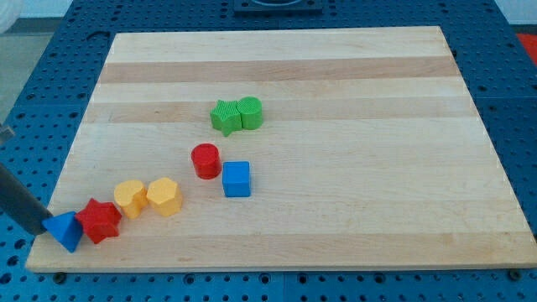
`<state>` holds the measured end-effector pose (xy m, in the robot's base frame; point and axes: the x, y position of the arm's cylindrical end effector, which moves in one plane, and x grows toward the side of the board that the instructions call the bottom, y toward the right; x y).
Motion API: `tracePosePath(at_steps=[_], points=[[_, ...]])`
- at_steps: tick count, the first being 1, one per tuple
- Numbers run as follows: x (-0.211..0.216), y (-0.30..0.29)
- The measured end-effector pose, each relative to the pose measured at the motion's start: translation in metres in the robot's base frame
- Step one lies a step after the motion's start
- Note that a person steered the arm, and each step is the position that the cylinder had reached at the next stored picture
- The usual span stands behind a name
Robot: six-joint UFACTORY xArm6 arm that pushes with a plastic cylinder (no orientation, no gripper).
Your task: Push the blue triangle below the blue cube
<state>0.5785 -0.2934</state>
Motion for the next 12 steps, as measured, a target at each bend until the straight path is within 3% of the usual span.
tracePosePath(at_steps=[2, 3, 5, 6, 7, 8, 11, 12], points=[[0.004, 0.088], [0.001, 0.087], [-0.016, -0.01], [-0.007, -0.011], [0.036, -0.01], [0.038, -0.003], [0.04, 0.114], [0.04, 0.179]])
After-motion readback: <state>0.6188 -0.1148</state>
